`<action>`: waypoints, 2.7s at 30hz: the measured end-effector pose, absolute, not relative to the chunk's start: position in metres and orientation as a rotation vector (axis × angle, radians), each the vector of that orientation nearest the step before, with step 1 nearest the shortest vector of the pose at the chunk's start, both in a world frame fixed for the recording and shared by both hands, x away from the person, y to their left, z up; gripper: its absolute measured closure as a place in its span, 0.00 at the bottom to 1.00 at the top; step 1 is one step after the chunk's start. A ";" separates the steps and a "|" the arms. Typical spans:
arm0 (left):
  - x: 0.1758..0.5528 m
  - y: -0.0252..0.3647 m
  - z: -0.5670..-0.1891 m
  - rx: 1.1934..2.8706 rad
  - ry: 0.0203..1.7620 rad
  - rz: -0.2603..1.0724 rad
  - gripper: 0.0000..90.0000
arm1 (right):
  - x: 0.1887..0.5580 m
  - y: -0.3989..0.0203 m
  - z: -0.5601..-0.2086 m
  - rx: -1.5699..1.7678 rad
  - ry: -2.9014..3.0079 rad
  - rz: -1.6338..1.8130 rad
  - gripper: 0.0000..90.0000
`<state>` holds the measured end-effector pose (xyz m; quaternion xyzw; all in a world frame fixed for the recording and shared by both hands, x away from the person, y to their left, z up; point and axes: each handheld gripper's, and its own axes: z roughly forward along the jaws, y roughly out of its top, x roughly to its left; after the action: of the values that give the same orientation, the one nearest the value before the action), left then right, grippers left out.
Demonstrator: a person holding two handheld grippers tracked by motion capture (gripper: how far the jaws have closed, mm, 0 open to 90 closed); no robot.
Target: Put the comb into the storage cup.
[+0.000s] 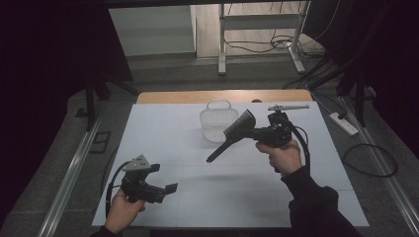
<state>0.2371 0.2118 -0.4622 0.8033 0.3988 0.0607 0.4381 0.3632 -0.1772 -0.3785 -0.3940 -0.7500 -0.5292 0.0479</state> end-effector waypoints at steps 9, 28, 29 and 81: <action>0.226 0.226 -0.465 1.979 1.040 0.178 0.00 | 0.373 -0.175 -0.371 -1.216 -2.285 -1.636 0.93; 0.206 0.244 -0.466 1.955 1.088 0.233 0.00 | 0.399 -0.181 -0.359 -1.289 -2.259 -1.679 0.93; 0.204 0.246 -0.465 1.948 1.092 0.243 0.00 | 0.402 -0.181 -0.357 -1.298 -2.260 -1.686 0.93; 0.186 0.264 -0.464 1.965 1.182 0.292 0.01 | 0.458 -0.168 -0.356 -1.506 -2.261 -1.714 0.93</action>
<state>0.1856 0.2636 -0.4638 0.7779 0.4679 0.1158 0.4032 0.4583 -0.1676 -0.3565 -0.4685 -0.7035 -0.5333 -0.0352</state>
